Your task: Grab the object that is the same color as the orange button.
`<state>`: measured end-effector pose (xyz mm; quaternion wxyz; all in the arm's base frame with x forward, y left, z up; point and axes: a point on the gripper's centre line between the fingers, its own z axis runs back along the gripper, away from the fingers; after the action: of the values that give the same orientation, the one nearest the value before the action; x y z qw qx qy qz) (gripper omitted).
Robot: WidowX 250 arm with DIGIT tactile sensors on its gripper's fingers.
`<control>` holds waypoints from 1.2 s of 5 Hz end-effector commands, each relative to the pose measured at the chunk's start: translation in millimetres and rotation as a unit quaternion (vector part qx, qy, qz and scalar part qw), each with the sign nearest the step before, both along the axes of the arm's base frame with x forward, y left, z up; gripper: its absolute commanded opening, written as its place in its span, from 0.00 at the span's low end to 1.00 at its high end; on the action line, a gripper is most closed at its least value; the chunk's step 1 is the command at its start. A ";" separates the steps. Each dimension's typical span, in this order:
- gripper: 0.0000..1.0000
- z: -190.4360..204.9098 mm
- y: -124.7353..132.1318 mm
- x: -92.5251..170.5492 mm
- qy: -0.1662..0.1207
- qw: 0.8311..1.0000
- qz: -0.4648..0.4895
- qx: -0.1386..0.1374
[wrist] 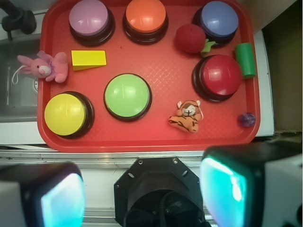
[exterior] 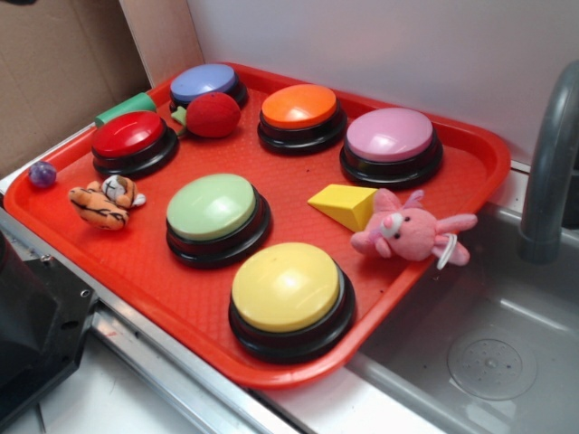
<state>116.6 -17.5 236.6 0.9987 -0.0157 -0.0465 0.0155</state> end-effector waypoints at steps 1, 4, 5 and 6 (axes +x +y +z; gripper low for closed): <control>1.00 0.0 0.0 0.0 0.000 1.000 0.000 0.000; 1.00 -72.7 55.3 13.3 -0.018 0.987 0.160 -0.023; 1.00 -103.5 67.7 15.3 -0.014 0.977 0.212 -0.028; 1.00 -130.2 75.8 18.8 -0.010 0.969 0.246 -0.010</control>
<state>133.4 56.3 97.5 0.9628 -0.0169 -0.0392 0.2667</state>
